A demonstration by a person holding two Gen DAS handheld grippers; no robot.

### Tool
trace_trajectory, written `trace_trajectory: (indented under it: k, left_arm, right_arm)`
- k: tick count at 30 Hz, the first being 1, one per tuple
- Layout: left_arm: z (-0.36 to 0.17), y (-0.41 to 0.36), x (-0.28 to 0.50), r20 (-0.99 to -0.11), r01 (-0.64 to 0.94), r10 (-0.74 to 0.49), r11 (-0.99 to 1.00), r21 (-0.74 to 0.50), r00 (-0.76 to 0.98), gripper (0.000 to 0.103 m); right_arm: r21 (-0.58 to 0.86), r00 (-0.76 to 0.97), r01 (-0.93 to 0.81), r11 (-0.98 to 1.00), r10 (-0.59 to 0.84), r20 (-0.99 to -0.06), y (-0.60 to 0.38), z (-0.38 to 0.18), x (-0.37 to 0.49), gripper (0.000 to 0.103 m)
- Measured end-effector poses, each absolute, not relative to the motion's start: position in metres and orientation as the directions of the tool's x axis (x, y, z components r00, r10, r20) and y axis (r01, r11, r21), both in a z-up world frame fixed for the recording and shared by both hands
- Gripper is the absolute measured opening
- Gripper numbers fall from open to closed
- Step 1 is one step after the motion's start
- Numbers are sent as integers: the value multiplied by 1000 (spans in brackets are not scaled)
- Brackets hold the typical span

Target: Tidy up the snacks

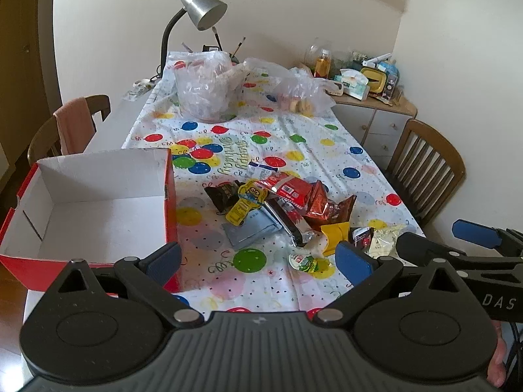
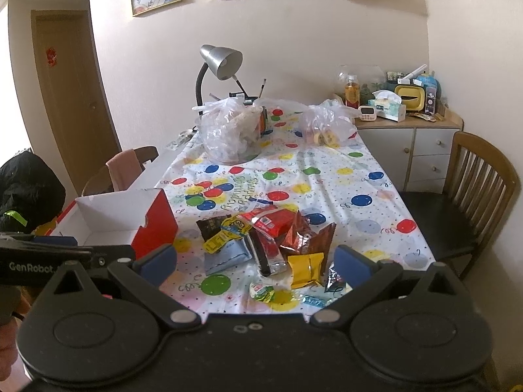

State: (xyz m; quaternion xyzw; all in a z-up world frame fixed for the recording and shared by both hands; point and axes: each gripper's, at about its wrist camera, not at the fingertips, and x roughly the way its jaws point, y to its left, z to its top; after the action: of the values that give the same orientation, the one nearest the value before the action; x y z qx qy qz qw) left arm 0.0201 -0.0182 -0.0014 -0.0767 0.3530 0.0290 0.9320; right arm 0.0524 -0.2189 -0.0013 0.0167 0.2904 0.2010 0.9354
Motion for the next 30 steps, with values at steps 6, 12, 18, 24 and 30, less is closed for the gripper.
trace_trajectory:
  k: [6,12,18,24,30]
  left_arm:
    - [-10,-32,41,-680,-112,-4,986,-126,733,101]
    - [-25,-49,65,-713,-112,-10,986,-124,701,101]
    - [-48,-64,90,-764,-126,-16,984,-127,645,101]
    - [-76,-82,118,-800,-89,-39,989,-116,599,101]
    - [-104,-91,142,-824,-110,-1,991,-76,567,101]
  right_arm:
    - [152,737,-376,914,394,-549,-235,-9,74,102]
    - [173,703,-379,909,405,-585,-253,-24,101,102]
    - [188,658,-359,914,391,-644,-271,-46,127,100]
    - [172,637,-332,927,355,-685,-290,-71,156,100]
    - [136,592,-359,923,338,-732,-300,-104,184,95]
